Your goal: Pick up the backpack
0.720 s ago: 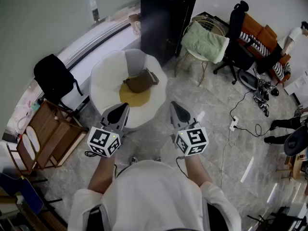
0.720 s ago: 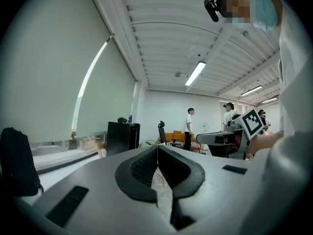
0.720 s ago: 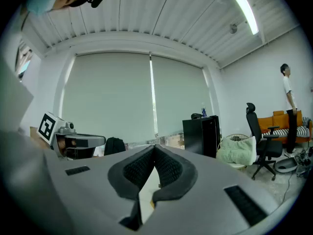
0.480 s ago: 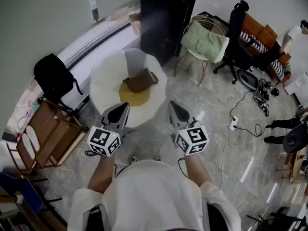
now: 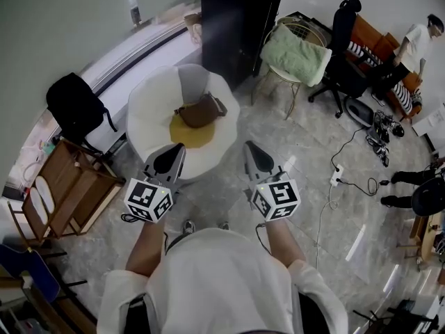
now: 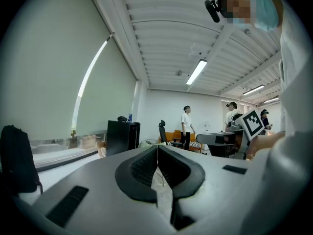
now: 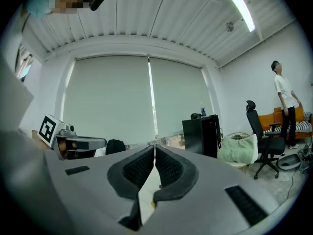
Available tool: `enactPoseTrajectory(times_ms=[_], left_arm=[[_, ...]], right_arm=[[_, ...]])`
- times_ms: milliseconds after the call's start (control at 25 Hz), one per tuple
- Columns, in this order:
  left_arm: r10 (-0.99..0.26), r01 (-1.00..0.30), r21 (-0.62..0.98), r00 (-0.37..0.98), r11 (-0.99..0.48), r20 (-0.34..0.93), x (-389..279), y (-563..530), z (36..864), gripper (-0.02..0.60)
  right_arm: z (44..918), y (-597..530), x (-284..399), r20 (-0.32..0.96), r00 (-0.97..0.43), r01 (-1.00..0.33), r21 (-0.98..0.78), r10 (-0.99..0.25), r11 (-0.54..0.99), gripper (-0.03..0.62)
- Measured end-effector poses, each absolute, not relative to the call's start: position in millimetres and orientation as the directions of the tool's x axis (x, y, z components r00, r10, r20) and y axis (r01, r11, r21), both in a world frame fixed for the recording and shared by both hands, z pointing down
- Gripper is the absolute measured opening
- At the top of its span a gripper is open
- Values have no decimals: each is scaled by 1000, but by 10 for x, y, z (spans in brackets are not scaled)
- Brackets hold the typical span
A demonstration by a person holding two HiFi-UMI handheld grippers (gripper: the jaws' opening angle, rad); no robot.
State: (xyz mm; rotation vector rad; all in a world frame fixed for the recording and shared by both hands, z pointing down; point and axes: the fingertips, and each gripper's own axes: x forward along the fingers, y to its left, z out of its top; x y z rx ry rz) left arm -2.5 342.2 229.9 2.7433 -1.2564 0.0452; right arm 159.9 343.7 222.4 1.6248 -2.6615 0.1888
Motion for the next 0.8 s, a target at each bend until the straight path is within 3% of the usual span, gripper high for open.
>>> enactPoseTrajectory(times_ms=[800], left_arm=[[-805, -805, 142, 589, -576, 71, 123, 3324, 2472, 32]], right_arm=[[2438, 3233, 1813, 112, -501, -864, -126, -858, 488, 29]])
